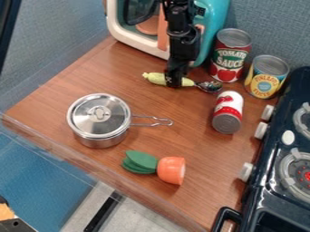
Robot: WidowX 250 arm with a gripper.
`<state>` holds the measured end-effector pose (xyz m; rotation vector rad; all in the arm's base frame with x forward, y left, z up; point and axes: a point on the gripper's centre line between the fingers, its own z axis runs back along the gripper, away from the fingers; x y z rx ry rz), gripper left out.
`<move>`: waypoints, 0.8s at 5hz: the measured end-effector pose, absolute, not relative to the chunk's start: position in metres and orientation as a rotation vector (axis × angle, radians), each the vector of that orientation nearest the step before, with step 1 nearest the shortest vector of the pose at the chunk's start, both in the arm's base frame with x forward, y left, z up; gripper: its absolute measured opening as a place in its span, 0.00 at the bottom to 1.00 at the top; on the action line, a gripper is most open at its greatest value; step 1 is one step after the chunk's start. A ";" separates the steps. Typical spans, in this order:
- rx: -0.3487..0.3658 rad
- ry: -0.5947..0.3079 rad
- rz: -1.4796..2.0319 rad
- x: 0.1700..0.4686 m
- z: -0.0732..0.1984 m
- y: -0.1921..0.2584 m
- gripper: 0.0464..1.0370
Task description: Move corn to the upper center of the table
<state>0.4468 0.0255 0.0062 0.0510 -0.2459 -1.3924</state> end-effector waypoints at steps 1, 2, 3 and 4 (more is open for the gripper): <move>0.062 -0.255 -1.386 0.444 0.007 0.025 0.97; 0.113 -0.322 -1.388 0.448 0.038 0.022 0.96; 0.139 -0.393 -1.406 0.443 0.070 0.020 0.96; 0.168 -0.437 -1.412 0.432 0.104 0.036 0.96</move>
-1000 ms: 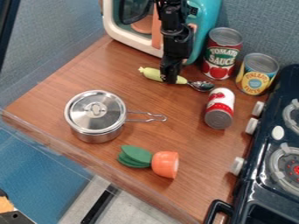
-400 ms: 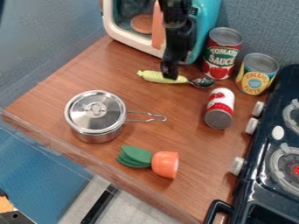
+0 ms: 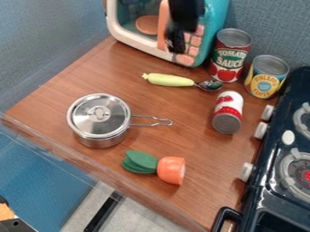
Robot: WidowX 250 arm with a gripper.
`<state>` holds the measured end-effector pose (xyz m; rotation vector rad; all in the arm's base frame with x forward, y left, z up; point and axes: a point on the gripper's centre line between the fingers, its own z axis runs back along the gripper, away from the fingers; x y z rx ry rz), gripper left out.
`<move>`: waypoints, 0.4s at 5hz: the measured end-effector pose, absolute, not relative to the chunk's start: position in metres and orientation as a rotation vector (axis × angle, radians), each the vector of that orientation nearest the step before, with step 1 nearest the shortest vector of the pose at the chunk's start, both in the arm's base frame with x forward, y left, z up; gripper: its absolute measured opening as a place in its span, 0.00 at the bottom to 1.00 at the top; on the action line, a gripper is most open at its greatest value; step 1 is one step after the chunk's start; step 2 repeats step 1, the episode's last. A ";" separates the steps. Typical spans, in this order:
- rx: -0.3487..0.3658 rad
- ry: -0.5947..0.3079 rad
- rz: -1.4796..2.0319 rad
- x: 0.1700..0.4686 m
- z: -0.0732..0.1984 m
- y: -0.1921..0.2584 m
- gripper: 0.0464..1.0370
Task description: Move corn to the upper center of the table
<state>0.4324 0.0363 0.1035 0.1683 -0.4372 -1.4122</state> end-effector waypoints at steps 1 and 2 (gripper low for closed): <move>0.174 -0.440 -1.416 0.432 0.106 0.038 0.96; 0.174 -0.440 -1.416 0.432 0.106 0.038 0.96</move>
